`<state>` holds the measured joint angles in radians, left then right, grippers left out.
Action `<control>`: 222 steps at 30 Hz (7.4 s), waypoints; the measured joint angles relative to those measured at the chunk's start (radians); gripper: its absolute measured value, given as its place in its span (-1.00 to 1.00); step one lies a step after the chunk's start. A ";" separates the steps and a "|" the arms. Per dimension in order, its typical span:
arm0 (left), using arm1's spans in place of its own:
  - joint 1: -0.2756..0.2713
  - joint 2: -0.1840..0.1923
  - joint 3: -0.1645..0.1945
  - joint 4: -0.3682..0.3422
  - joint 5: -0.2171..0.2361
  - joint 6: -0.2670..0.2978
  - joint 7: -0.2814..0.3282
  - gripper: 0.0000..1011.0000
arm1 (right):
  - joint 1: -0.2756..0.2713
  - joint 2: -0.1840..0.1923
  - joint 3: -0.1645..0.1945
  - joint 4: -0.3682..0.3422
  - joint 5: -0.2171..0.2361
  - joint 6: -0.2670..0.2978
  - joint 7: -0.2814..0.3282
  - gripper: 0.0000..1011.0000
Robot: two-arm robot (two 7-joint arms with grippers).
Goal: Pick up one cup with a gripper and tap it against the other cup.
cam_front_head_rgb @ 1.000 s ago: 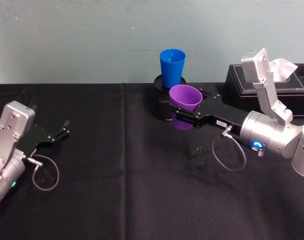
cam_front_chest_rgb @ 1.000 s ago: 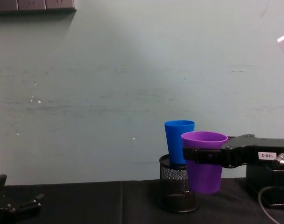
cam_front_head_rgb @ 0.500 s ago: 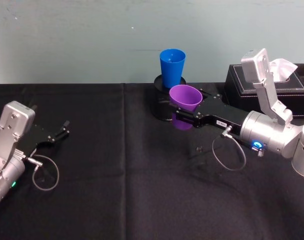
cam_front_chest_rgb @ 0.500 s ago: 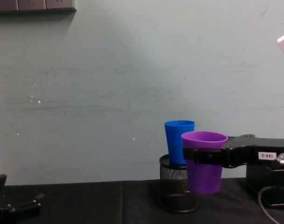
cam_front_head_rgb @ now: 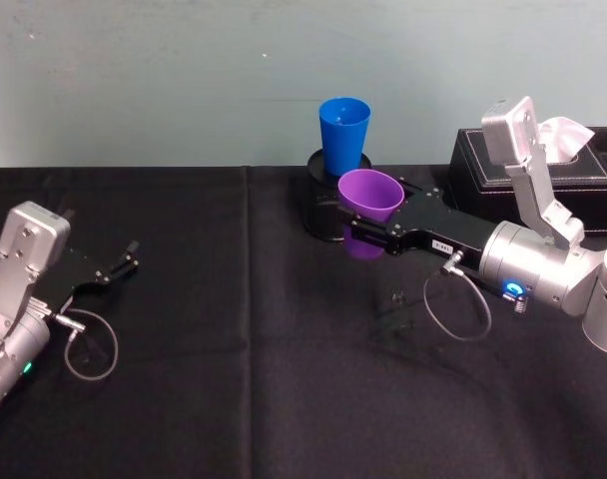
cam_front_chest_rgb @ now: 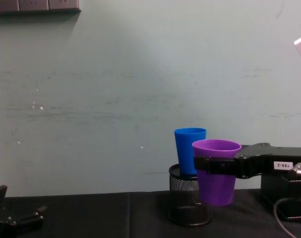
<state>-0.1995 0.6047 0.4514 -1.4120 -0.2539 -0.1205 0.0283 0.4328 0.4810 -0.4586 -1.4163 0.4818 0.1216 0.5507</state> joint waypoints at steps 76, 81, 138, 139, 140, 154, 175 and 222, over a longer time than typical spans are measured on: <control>0.000 0.000 0.000 0.000 0.000 0.000 0.000 0.98 | 0.124 -0.049 -0.051 0.130 -0.042 0.023 0.011 0.43; 0.000 0.000 0.000 0.000 0.000 0.000 0.000 0.98 | 0.176 -0.088 -0.060 0.207 -0.056 0.022 0.010 0.43; 0.000 0.000 0.000 0.000 0.000 0.000 0.000 0.98 | 0.327 -0.231 -0.035 0.484 -0.060 0.015 0.014 0.43; 0.000 0.000 0.000 0.000 0.000 0.000 0.000 0.98 | 0.327 -0.231 -0.035 0.484 -0.060 0.015 0.014 0.43; 0.000 0.000 0.000 0.000 0.000 0.000 0.000 0.98 | 0.327 -0.231 -0.035 0.484 -0.060 0.015 0.014 0.43; 0.000 0.000 0.000 0.000 0.000 0.000 0.000 0.98 | 0.326 -0.231 -0.035 0.483 -0.060 0.015 0.014 0.43; 0.000 0.000 0.000 0.000 0.000 0.000 0.000 0.98 | 0.326 -0.231 -0.035 0.483 -0.060 0.015 0.014 0.43; 0.000 0.000 0.000 0.000 0.000 0.000 0.000 0.98 | 0.326 -0.231 -0.035 0.483 -0.060 0.015 0.014 0.43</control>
<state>-0.1995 0.6047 0.4514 -1.4120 -0.2539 -0.1205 0.0283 0.7584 0.2503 -0.4933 -0.9332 0.4221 0.1369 0.5647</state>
